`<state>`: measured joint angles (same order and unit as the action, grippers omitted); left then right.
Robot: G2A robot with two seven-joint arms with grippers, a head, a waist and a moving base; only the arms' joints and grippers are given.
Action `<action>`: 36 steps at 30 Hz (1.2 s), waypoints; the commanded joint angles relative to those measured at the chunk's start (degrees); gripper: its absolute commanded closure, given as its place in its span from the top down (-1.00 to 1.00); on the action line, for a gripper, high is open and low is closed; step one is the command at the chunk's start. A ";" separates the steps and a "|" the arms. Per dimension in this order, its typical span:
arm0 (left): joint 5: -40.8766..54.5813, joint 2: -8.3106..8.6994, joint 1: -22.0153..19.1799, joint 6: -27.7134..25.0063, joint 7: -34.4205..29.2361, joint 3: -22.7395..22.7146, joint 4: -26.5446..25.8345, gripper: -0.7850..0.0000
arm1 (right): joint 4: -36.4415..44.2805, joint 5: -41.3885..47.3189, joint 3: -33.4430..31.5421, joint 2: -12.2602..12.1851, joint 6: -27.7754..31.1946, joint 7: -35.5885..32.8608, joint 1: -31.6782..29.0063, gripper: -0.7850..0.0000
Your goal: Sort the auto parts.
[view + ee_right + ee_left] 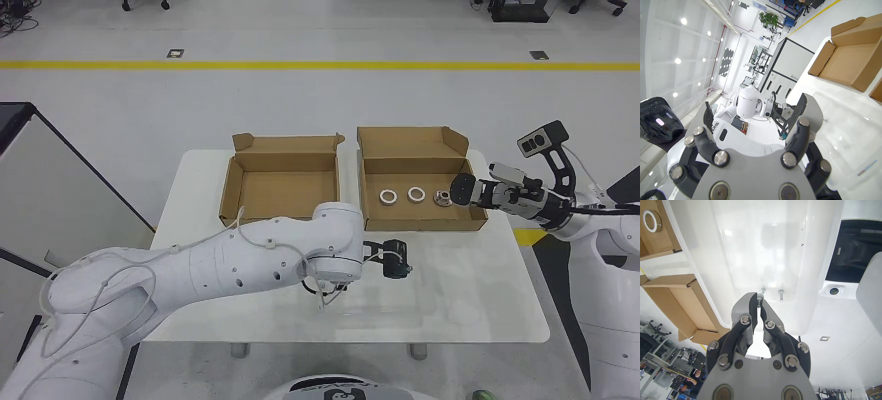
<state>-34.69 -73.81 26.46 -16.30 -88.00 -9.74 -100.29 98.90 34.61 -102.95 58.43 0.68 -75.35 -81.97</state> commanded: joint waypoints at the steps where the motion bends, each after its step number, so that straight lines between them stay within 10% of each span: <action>1: -0.01 -0.01 0.01 0.00 0.00 0.00 0.01 -1.00 | 0.00 0.00 0.00 0.00 0.00 0.00 0.00 1.00; 11: -0.12 0.34 0.44 0.72 2.94 -1.66 0.24 -1.00 | 0.00 0.00 0.00 0.00 0.00 0.00 0.00 1.00; 18: 10.26 5.47 3.88 -2.23 8.45 -15.46 -3.33 -1.00 | 0.00 0.00 0.00 0.00 0.00 0.00 0.00 1.00; 28: 22.83 13.93 20.43 -12.45 16.63 -38.69 -9.80 -1.00 | 0.00 0.00 0.00 0.00 0.00 0.00 0.00 1.00; 36: 37.92 16.02 27.98 -23.00 26.16 -48.79 -10.30 -1.00 | 0.00 0.00 0.00 0.00 0.00 0.00 0.00 1.00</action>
<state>0.08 -57.87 54.04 -37.07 -63.17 -57.83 -110.87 98.90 34.61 -102.95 58.43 0.68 -75.35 -81.97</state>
